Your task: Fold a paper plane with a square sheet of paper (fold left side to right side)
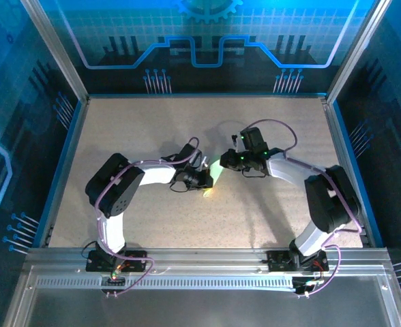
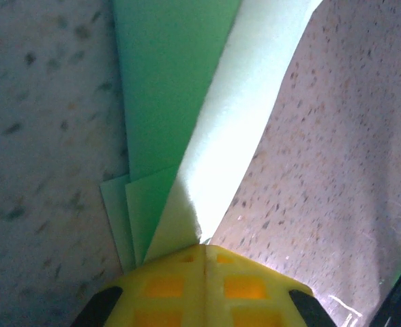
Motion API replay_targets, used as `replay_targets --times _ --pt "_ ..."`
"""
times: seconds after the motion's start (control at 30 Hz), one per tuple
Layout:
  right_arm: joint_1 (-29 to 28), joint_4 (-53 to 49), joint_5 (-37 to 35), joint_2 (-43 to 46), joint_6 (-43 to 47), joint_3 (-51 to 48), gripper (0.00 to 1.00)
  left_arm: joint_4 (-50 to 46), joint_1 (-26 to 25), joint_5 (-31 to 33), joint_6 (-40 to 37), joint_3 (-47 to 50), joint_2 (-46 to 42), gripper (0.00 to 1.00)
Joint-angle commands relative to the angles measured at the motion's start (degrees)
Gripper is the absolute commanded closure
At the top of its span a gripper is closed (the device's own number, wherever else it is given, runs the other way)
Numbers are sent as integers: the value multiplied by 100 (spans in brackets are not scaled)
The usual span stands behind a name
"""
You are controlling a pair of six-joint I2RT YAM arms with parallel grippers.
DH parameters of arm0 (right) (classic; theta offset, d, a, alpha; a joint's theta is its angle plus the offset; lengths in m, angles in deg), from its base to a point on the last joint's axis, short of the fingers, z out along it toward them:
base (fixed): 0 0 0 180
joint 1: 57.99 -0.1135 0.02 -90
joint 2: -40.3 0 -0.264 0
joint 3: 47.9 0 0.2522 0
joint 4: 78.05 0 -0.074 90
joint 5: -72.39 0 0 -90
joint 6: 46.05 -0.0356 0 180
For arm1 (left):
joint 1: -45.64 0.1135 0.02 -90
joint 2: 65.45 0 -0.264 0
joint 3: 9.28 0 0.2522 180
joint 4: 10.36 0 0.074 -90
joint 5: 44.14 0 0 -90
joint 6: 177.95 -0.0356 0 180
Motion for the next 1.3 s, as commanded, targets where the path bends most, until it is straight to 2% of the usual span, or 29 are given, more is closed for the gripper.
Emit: replay_targets --times 0.0,0.17,0.4,0.8,1.27 --pt "-77 250 153 198 -331 -550 85 -846 -23 439 -291 482 -96 100" --pt "-381 787 41 123 -665 -881 85 -875 -27 526 -326 704 -358 100" --pt "-659 1331 -22 -528 -936 -605 85 -827 -24 465 -183 636 -293 100" --pt "-792 1497 5 -1238 -1116 -229 85 -914 -28 492 -225 531 -209 100" --pt "-618 946 -280 -1564 -662 -78 85 -1125 -1 615 -296 458 -60 100"
